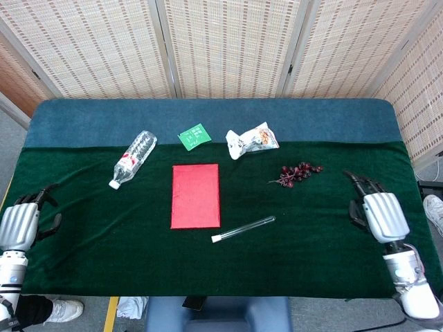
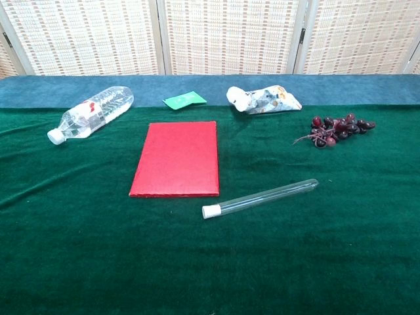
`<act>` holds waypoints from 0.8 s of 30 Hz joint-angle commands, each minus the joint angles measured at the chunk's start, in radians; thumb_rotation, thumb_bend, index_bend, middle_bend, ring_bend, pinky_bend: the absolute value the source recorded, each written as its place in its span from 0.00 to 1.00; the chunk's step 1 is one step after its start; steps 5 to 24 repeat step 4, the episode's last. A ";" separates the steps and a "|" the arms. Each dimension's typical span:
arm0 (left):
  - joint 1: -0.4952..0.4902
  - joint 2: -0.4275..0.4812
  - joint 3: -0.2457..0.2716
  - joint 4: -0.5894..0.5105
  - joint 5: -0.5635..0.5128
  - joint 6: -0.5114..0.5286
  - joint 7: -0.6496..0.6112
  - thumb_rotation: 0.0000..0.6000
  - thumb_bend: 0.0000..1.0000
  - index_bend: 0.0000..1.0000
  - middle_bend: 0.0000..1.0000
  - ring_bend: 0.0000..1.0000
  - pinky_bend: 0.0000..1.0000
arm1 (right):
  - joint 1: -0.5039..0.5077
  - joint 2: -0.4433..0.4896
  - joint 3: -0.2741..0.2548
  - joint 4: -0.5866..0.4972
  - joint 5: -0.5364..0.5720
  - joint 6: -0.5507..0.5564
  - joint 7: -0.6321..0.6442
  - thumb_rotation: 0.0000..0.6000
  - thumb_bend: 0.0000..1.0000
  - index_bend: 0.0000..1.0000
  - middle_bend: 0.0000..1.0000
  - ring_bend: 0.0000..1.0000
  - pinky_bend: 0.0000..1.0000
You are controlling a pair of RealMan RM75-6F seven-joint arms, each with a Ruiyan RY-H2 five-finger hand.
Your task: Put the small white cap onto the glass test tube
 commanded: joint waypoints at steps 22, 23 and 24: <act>0.086 -0.011 0.035 -0.046 0.072 0.135 0.034 1.00 0.46 0.15 0.38 0.23 0.21 | -0.100 0.029 -0.043 -0.002 -0.045 0.102 0.015 0.99 0.68 0.00 0.02 0.04 0.04; 0.086 -0.011 0.035 -0.046 0.072 0.135 0.034 1.00 0.46 0.15 0.38 0.23 0.21 | -0.100 0.029 -0.043 -0.002 -0.045 0.102 0.015 0.99 0.68 0.00 0.02 0.04 0.04; 0.086 -0.011 0.035 -0.046 0.072 0.135 0.034 1.00 0.46 0.15 0.38 0.23 0.21 | -0.100 0.029 -0.043 -0.002 -0.045 0.102 0.015 0.99 0.68 0.00 0.02 0.04 0.04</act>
